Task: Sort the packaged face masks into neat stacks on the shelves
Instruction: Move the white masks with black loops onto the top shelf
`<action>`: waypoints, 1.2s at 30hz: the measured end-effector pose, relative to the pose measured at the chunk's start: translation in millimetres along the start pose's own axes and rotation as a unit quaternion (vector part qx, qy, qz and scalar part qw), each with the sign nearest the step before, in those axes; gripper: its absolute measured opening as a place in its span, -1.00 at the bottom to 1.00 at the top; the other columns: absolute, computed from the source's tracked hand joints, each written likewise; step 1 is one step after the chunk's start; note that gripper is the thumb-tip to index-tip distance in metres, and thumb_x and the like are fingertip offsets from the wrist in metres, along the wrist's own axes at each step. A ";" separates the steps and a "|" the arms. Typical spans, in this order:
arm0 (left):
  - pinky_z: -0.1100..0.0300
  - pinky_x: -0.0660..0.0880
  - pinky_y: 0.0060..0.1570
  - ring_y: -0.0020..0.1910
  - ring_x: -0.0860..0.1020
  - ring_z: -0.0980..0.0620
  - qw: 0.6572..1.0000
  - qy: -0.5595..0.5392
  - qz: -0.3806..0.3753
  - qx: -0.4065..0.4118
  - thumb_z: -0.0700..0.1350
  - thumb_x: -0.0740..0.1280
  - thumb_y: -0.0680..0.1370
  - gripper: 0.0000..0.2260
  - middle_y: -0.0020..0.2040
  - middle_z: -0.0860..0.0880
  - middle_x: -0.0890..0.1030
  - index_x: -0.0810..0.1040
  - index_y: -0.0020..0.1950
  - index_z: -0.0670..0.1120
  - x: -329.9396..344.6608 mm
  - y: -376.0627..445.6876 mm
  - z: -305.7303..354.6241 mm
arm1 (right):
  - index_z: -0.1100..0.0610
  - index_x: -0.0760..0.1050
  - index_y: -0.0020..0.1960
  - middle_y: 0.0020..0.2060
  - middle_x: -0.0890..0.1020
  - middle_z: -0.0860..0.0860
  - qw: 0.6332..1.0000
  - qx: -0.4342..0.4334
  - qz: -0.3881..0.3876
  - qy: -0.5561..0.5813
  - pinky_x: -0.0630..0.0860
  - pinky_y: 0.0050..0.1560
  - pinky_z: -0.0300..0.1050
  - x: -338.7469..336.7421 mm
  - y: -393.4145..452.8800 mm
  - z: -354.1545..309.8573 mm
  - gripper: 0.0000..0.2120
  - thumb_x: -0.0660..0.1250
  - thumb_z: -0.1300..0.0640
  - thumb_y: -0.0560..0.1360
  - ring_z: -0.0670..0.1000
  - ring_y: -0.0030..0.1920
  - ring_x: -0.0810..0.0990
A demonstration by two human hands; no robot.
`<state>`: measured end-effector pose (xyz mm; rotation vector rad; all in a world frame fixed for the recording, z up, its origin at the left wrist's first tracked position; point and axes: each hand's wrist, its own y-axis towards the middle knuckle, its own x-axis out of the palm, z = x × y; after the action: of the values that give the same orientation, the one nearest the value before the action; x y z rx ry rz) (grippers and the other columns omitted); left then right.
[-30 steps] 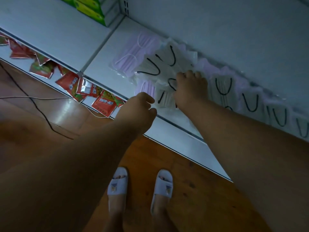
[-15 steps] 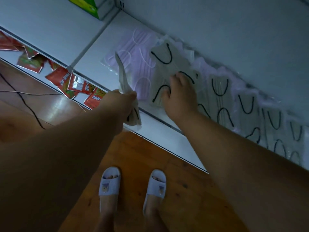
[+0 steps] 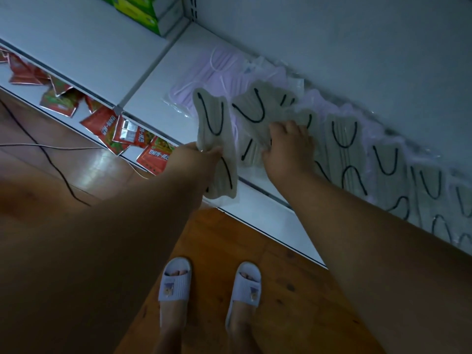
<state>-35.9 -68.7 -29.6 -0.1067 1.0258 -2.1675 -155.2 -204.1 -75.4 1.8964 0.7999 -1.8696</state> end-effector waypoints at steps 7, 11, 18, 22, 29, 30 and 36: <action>0.02 0.55 0.12 0.05 0.56 -0.09 0.999 -0.004 0.015 -0.031 0.07 0.32 0.61 -0.59 0.04 -0.09 0.58 0.47 0.36 -0.14 4.0 -4.2 -4.6 | 0.19 0.51 0.26 0.13 0.58 0.12 0.964 0.007 0.027 0.265 0.50 0.11 -0.02 -10.3 -16.2 -16.8 -0.73 0.28 0.21 0.57 0.10 0.11 0.54; 0.05 0.56 0.04 0.08 0.58 -0.12 1.000 -0.009 0.009 -0.028 0.05 0.31 0.62 -0.62 0.06 -0.09 0.59 0.49 0.36 -0.13 11.7 -5.4 -2.7 | 0.16 0.44 0.33 0.34 0.41 0.14 0.997 -0.001 0.027 0.072 0.34 0.30 0.05 10.4 -22.5 -10.1 -0.57 0.36 0.09 0.49 0.20 0.30 0.36; -0.11 0.55 0.18 0.12 0.58 -0.15 0.999 -0.018 -0.024 -0.030 -0.04 0.30 0.64 -0.72 -0.01 -0.05 0.59 0.51 0.33 -0.07 8.2 -7.4 -10.3 | 0.29 0.55 -0.18 -0.06 0.56 0.27 0.993 -0.032 0.066 0.090 0.52 -0.01 0.12 19.5 -13.5 5.0 -0.80 0.45 0.47 0.26 0.29 -0.05 0.53; -0.17 0.53 0.21 0.16 0.56 -0.21 0.998 -0.016 -0.011 -0.054 -0.04 0.30 0.63 -0.70 0.16 -0.15 0.59 0.51 0.36 -0.05 8.6 -8.8 -13.5 | 0.29 0.45 0.23 0.34 0.38 0.26 0.998 -0.003 0.023 0.064 0.38 0.28 0.11 19.1 -13.0 7.3 -0.62 0.41 0.13 0.51 0.26 0.28 0.39; -0.15 0.54 0.20 0.14 0.57 -0.17 0.999 -0.011 -0.019 -0.041 -0.04 0.25 0.65 -0.73 0.15 -0.16 0.59 0.49 0.34 -0.06 6.3 -10.3 -11.5 | 0.26 0.53 0.06 0.07 0.52 0.17 0.982 0.060 0.068 0.167 0.37 -0.06 -0.13 8.2 -14.7 1.1 -0.87 0.28 0.31 0.53 0.16 0.01 0.53; -0.11 0.54 0.20 0.10 0.57 -0.12 0.999 -0.021 -0.020 -0.036 -0.03 0.25 0.65 -0.74 0.14 -0.14 0.60 0.50 0.31 -0.08 6.1 -12.0 -9.6 | 0.25 0.54 0.07 0.05 0.54 0.16 0.970 0.072 0.072 0.219 0.41 -0.06 -0.12 2.3 -19.1 -4.1 -0.86 0.29 0.28 0.53 0.15 0.00 0.54; -0.13 0.55 0.17 0.10 0.65 -0.15 0.990 -0.115 -0.037 -0.068 0.27 0.46 0.41 -0.41 0.13 -0.14 0.67 0.56 0.26 -0.12 8.7 -9.7 -9.5 | 0.18 0.63 0.03 -0.07 0.61 0.09 0.918 -0.102 -0.059 0.378 0.53 -0.06 -0.09 -15.9 -57.9 -45.9 -0.80 0.25 0.24 0.53 0.04 -0.07 0.58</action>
<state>-51.3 -64.1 -31.2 -0.4541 1.0484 -2.0907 -154.4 -133.3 -49.1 2.4754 1.2941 -0.9987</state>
